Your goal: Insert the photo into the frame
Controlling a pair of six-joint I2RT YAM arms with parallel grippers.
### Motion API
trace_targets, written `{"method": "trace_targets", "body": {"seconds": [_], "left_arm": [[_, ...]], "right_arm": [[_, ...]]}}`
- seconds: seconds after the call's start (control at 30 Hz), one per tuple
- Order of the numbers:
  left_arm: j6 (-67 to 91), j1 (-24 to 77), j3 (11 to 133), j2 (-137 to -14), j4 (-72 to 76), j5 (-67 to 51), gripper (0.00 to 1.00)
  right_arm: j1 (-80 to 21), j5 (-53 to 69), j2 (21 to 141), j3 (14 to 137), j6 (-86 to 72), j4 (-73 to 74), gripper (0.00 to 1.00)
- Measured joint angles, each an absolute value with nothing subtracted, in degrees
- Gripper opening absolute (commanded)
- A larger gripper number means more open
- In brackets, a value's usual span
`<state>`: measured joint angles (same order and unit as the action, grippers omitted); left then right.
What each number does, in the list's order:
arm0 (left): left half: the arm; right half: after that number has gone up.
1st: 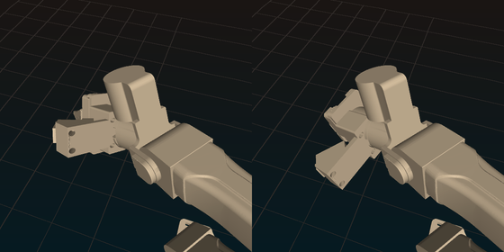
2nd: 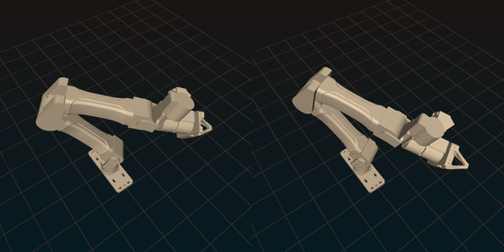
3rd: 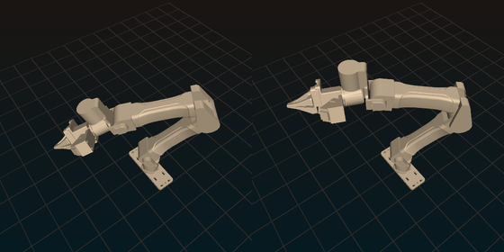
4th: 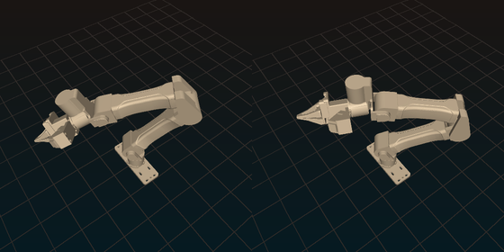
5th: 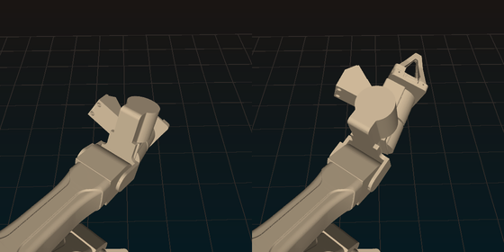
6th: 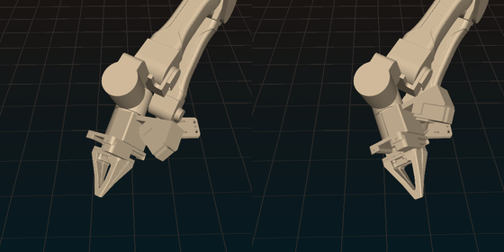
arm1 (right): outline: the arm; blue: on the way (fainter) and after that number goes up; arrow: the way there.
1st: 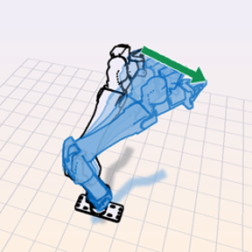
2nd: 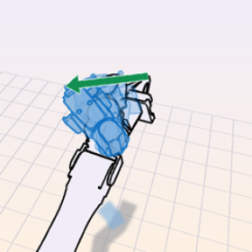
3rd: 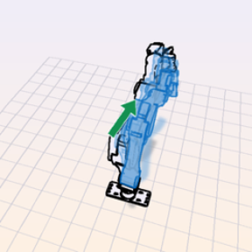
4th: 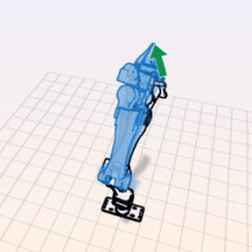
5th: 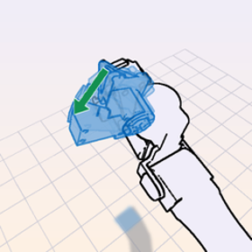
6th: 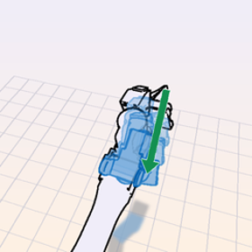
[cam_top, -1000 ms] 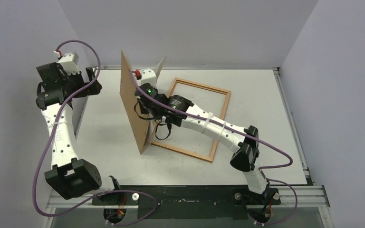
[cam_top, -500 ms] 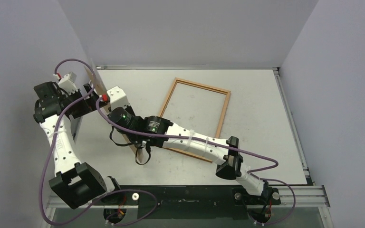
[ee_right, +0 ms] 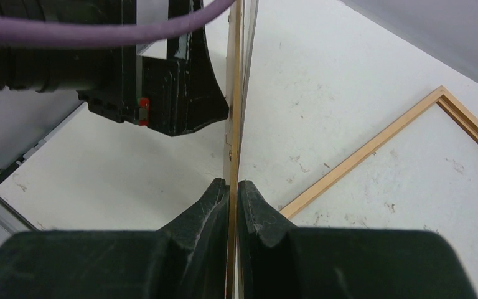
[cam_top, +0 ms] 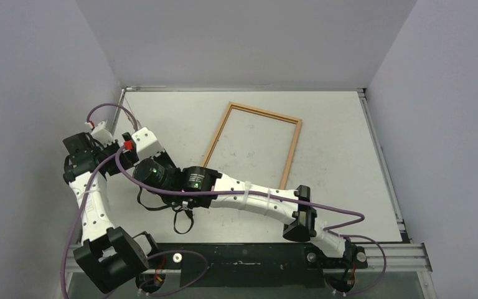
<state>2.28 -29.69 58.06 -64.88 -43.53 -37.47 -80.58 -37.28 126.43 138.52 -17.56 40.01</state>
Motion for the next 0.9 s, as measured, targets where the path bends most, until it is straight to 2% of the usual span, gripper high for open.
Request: {"method": "trace_targets", "body": {"seconds": [0.13, 0.17, 0.27, 0.9], "left_arm": [[2.83, -29.67, 50.89, -64.40, -37.80, -36.86, 1.00], [3.29, -29.67, 49.58, -64.58, -36.58, -36.91, 0.94], [6.37, -29.10, 46.17, -65.58, -31.42, -36.93, 0.90], [13.30, -9.50, 44.91, -72.79, -16.23, -25.39, 0.90]], "right_arm": [[-80.58, -37.34, 126.43, 138.50, -17.72, 40.05, 0.05], [-80.58, -37.34, 126.43, 138.50, -17.78, 40.10, 0.05], [-80.58, -37.60, 126.43, 138.50, -18.00, 40.29, 0.05], [-79.48, -41.82, 126.26, 138.45, -16.84, 43.83, 0.05]]}}
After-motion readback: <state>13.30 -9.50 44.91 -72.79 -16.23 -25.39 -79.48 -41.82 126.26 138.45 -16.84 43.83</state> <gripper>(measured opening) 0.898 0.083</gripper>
